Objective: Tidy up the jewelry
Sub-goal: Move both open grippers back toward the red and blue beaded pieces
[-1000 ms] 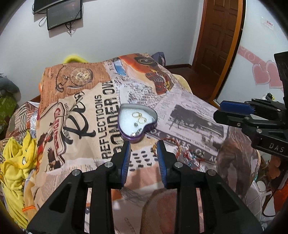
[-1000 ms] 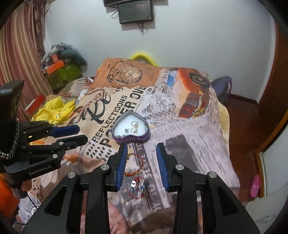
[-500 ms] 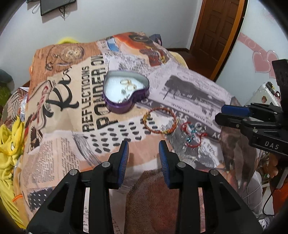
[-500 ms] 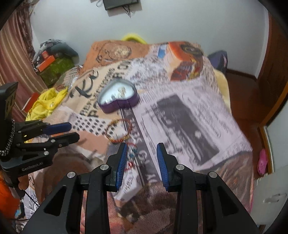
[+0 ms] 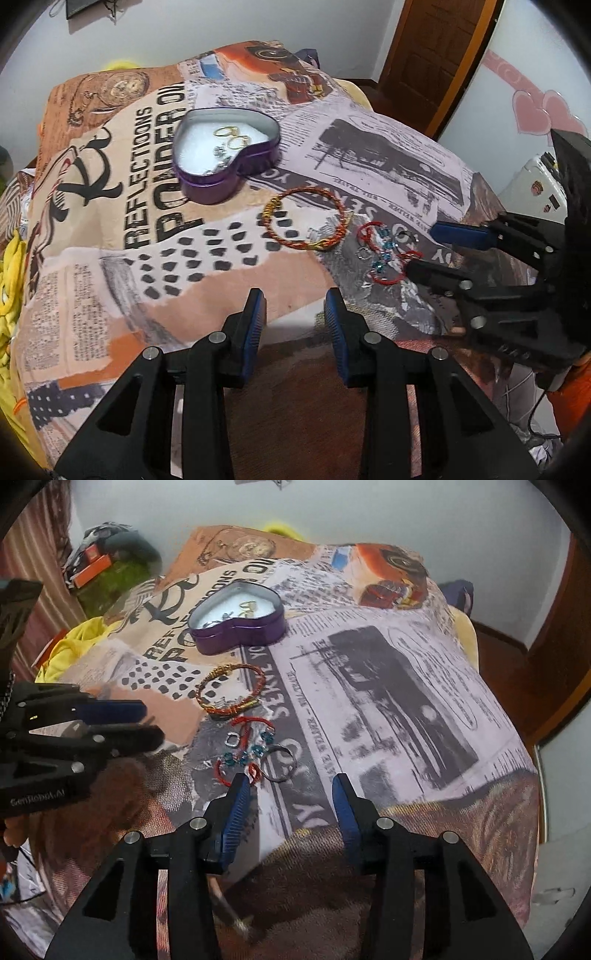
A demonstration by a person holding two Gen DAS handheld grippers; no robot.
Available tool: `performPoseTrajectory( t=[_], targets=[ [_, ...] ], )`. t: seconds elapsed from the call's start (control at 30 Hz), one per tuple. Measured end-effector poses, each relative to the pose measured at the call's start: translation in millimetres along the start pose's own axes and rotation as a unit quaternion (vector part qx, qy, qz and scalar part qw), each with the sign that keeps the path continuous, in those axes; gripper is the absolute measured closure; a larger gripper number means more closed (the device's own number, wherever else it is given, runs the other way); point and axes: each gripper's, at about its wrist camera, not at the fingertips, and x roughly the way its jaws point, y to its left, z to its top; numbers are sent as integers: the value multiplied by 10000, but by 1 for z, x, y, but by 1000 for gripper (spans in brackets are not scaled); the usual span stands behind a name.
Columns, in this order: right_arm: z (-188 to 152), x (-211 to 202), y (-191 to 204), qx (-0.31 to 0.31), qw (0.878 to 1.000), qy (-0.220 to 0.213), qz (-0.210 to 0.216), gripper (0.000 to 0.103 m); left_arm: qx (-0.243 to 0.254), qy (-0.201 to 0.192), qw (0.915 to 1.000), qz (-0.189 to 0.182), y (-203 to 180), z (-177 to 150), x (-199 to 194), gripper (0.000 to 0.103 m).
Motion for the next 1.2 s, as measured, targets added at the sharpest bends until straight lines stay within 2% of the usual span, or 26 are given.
performPoseTrajectory(
  t=[0.2, 0.4, 0.5, 0.67, 0.73, 1.03, 1.13, 1.2],
  targets=[
    [2, 6, 9, -242, 9994, -167, -157, 60, 34, 33, 9999, -90, -5, 5, 8, 69],
    [2, -2, -1, -106, 9998, -92, 133, 60, 21, 40, 9996, -273, -7, 10, 13, 70],
    [-3, -7, -5, -86, 9998, -171, -95, 60, 147, 44, 9994, -307, -12, 12, 17, 81],
    [-9, -8, -8, -198, 9992, -195, -296, 60, 319, 51, 9989, -342, -22, 18, 24, 86],
    [-9, -7, -3, -314, 9986, -227, -372, 60, 382, 59, 9986, -373, -25, 20, 27, 86],
    [-2, 4, 3, -385, 9985, -307, -226, 60, 614, 80, 9968, -500, -34, 24, 33, 86],
    [-1, 6, 1, -345, 9986, -348, -212, 65, 676, 57, 9964, -511, -37, 25, 35, 87],
    [-1, 6, 0, -327, 9986, -363, -189, 68, 703, 30, 9963, -486, -39, 26, 37, 91]
  ],
)
